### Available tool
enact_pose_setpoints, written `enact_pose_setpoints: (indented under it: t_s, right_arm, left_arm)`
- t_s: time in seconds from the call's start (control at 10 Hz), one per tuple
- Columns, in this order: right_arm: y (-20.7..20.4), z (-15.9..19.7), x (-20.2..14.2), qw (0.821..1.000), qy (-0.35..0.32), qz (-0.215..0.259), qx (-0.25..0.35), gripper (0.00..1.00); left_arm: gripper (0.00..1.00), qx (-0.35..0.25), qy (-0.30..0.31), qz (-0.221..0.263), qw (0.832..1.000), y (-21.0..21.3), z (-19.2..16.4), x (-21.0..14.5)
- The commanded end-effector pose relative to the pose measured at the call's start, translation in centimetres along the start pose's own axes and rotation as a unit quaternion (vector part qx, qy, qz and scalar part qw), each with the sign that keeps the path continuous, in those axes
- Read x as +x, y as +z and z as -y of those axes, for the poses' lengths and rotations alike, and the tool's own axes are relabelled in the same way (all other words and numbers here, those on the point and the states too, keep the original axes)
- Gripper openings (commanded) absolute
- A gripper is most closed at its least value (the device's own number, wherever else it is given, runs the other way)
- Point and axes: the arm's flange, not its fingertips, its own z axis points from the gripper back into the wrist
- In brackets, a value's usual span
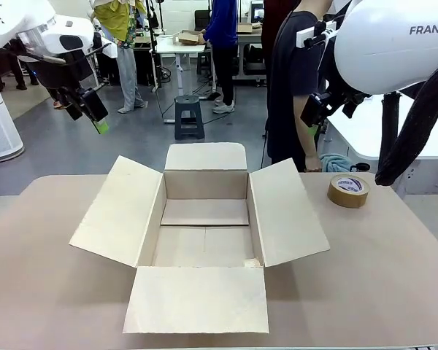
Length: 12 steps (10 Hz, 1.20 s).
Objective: Wrap the clocks to prevent damage.
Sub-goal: Open the side flaps of the Package Box.
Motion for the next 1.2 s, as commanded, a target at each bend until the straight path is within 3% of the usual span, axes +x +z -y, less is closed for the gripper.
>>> enact_pose_setpoints:
  t_s: [0.0, 0.3, 0.6, 0.9, 1.0, 1.1]
  right_arm:
    - [0.9, 2.0, -1.1, 0.992, 0.054, 0.065, 0.097, 1.00]
    - [0.4, 6.1, -3.6, 0.960, 0.090, 0.135, 0.229, 1.00]
    - [-1.0, 9.9, -6.8, 0.924, 0.098, 0.203, 0.310, 1.00]
    - [-1.4, 11.8, -9.7, 0.900, 0.097, 0.242, 0.349, 1.00]
    - [-1.4, 11.5, -9.8, 0.927, 0.051, 0.233, 0.288, 1.00]
    - [-0.8, 11.5, -8.9, 0.907, 0.096, 0.234, 0.337, 1.00]
  left_arm:
    - [1.00, -0.128, -0.115, 0.044, 0.984, 2.2, -1.9, -1.8]
    - [1.00, -0.256, -0.192, 0.164, 0.933, 5.1, -4.4, -4.1]
    - [1.00, -0.270, -0.240, 0.246, 0.900, 3.8, -5.8, -6.6]
    - [1.00, -0.258, -0.250, 0.321, 0.876, 1.9, -7.7, -9.6]
    - [1.00, -0.231, -0.210, 0.336, 0.889, 2.2, -7.3, -10.0]
    - [1.00, -0.260, -0.246, 0.285, 0.889, 2.5, -7.6, -9.0]
